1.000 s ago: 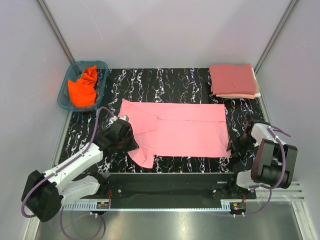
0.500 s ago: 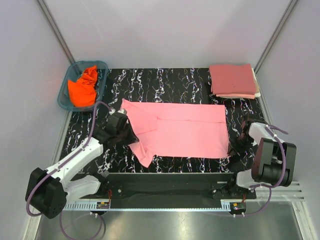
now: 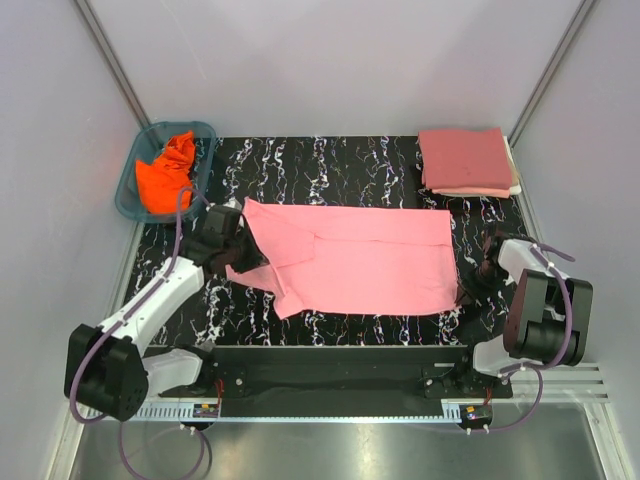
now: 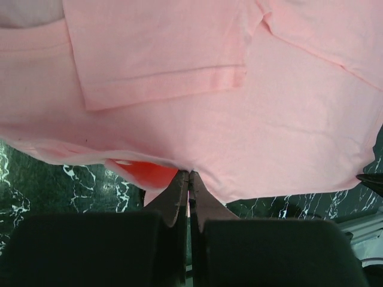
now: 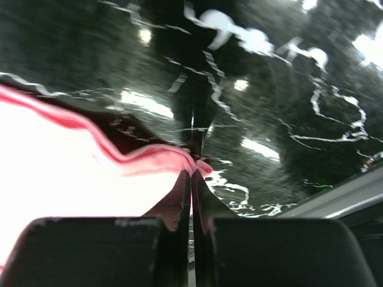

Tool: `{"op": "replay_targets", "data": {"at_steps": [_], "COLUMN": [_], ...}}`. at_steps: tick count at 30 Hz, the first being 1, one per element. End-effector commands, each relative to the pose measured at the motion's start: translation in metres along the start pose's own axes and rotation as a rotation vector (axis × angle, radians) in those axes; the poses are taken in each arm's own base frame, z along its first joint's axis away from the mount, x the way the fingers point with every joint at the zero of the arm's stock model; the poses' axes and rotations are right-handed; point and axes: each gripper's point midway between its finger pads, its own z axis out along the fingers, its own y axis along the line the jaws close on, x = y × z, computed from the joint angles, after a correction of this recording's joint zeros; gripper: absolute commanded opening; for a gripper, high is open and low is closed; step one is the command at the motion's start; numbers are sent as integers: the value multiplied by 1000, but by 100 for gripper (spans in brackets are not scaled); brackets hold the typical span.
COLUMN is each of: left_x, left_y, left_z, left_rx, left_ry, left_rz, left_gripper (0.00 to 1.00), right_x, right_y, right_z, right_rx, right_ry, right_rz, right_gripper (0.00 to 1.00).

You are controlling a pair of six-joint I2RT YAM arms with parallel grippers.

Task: Fold and stack the t-shirts
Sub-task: Fold the tshirt

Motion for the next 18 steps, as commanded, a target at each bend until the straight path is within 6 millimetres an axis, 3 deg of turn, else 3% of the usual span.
{"op": "replay_targets", "data": {"at_steps": [1,10,18], "left_x": [-28,-83,-101], "left_y": [-19,-23,-16], "left_z": [-3,-2,1], "left_rx": [65,71,74], "left_ry": [-51,-107,-102], "left_rz": [32,6,-21], "left_gripper": [0,0,0], "right_x": [-14,-35,-29], "right_y": [20,42,41], "right_z": [-9,-12,-11], "right_rx": [-58,-74,-70], "right_ry": [-25,-31,10], "right_rz": [-46,-102,-124], "right_gripper": [2,1,1]}}
